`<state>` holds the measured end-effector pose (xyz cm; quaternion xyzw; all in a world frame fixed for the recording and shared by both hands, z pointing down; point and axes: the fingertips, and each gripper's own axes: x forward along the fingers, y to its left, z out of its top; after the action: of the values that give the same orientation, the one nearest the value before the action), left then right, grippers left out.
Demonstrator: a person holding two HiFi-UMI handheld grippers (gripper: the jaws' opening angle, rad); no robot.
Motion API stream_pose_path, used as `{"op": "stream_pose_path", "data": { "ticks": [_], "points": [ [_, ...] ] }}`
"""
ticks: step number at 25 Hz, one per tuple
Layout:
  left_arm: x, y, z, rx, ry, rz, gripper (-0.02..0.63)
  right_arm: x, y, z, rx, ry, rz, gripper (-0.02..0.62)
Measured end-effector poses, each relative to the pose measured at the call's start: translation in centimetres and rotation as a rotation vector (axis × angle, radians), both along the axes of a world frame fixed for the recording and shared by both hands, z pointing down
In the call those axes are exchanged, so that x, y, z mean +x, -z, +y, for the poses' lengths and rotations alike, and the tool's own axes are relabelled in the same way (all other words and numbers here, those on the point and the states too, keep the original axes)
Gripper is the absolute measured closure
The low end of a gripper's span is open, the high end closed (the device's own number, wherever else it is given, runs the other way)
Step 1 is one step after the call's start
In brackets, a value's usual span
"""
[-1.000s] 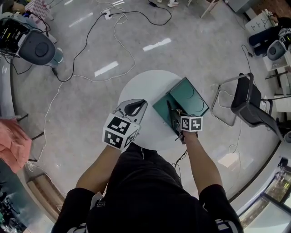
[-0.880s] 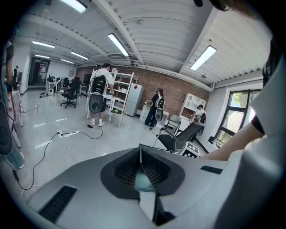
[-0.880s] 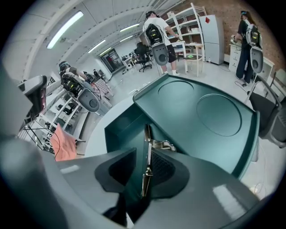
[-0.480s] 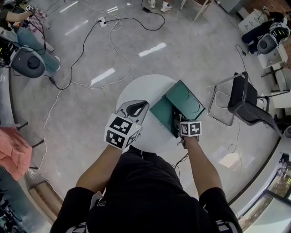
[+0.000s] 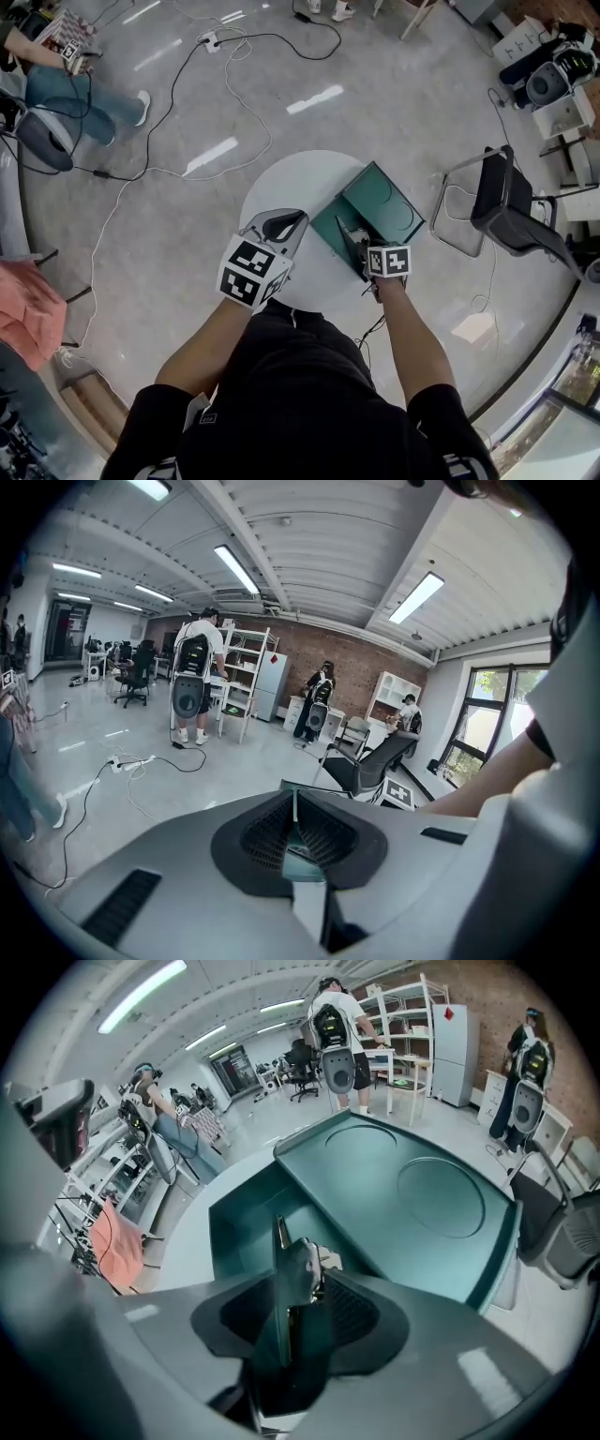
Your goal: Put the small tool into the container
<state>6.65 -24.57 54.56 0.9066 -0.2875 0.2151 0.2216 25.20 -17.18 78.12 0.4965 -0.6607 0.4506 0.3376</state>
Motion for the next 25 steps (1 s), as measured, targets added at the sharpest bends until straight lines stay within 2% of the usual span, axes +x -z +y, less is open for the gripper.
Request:
{"op": "stream_pose_path", "data": {
  "ticks": [5,10,19,25],
  "points": [
    [0.0,0.1,0.1,-0.002,-0.006,0.009,0.588,0.9,1.0,0.5,0.041,-0.032,-0.003,0.425],
    [0.2,1.5,-0.4,0.038,-0.028,0.034,0.588,1.6,4.4,-0.3,0.14,-0.083,-0.042,0.437],
    [1.2,6.0,-1.6,0.138,-0.036,0.078,0.588,3.4,15.5,-3.3,0.476,-0.209,-0.151,0.488],
    [0.5,9.3,-1.9,0.214,-0.008,0.087,0.588,3.2,24.4,-3.6,0.695,-0.217,-0.2,0.529]
  ]
}}
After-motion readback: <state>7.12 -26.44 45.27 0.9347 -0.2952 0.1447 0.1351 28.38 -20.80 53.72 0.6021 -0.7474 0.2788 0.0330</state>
